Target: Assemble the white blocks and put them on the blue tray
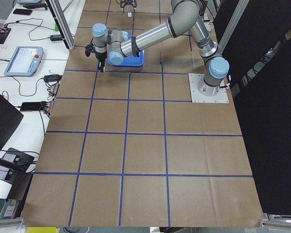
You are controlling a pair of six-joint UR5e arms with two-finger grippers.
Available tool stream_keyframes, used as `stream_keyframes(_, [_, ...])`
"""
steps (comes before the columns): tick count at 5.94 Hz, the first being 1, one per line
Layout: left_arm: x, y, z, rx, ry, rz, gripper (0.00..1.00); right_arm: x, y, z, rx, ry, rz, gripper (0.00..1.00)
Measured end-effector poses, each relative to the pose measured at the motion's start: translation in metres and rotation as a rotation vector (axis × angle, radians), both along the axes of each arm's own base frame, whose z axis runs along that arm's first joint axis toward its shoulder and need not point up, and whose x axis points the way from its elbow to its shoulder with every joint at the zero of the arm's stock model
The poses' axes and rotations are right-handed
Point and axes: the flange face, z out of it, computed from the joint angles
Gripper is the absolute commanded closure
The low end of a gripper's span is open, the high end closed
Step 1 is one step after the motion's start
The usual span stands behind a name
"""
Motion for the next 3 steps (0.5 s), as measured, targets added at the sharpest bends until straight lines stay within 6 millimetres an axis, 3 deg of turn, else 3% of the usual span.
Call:
stream_keyframes(1, [-0.018,0.030,-0.002,0.018,-0.016,-0.172,1.00,0.000,0.001,-0.001,0.003,0.001,0.001,0.25])
stream_keyframes(3, [-0.076,0.065,0.000,0.007,-0.043,-0.493,1.00,0.000,0.001,-0.001,0.005,0.007,0.003,0.53])
